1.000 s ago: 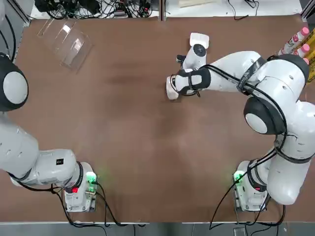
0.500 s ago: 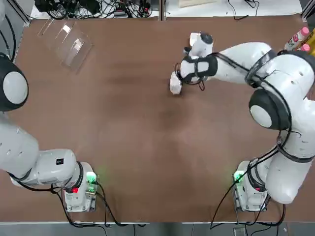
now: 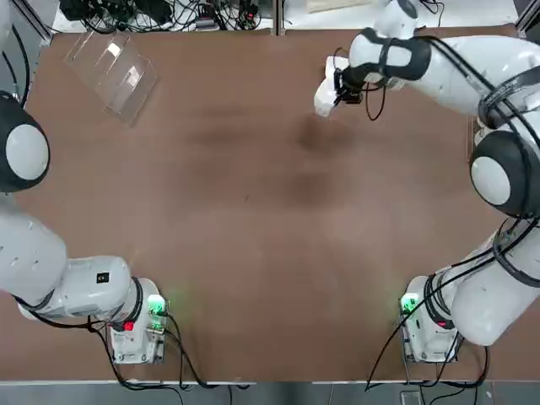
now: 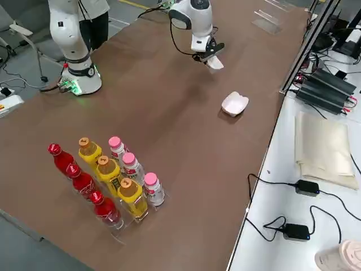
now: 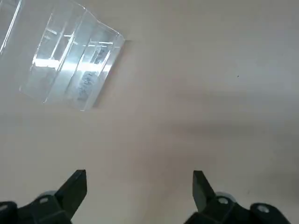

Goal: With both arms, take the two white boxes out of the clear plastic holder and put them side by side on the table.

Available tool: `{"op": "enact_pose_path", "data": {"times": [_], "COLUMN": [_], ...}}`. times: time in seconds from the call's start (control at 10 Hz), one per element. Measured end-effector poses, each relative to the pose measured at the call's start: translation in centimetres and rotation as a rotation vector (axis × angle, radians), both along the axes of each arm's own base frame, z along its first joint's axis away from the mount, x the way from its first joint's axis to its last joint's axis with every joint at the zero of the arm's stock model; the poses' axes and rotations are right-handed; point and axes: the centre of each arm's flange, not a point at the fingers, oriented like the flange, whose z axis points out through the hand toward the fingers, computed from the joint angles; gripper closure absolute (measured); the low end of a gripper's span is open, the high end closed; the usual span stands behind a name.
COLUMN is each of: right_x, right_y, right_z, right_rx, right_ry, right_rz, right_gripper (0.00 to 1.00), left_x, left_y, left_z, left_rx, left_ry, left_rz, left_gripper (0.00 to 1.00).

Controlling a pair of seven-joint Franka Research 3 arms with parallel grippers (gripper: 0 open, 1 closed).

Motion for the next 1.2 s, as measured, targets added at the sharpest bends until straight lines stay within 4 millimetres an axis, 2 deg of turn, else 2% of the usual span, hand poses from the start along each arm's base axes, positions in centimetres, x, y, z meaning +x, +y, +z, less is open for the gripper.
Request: {"op": "enact_pose_path", "data": {"times": [0.3,0.5,0.6,0.8,1.2], "right_x": [2.8,4.7,5.6,7.2,8.4], "right_y": [-8.1,-12.8,-14.7,-17.2,-17.8], "right_z": [1.9,3.4,2.8,0.1,-6.7], "right_rx": [0.010,0.032,0.023,-0.027,-0.095], "right_ry": [0.037,0.066,0.084,0.037,-0.090], "right_rz": [-0.349,-0.624,-0.733,-0.859,-1.079], "right_gripper": [0.98,0.98,0.98,0.98,0.98], "left_x": [0.0,0.0,0.0,-0.1,-0.1], "left_y": [0.0,-0.1,-0.2,-0.4,-0.6], "left_z": [0.0,0.0,0.0,0.0,-0.1], "left_rx": [0.000,0.000,-0.001,-0.001,-0.022], "left_ry": [0.001,0.001,0.001,0.001,0.006], "left_rz": [-0.001,-0.003,-0.004,-0.007,-0.006], "left_gripper": [0.00,0.00,0.00,0.00,0.00]}}
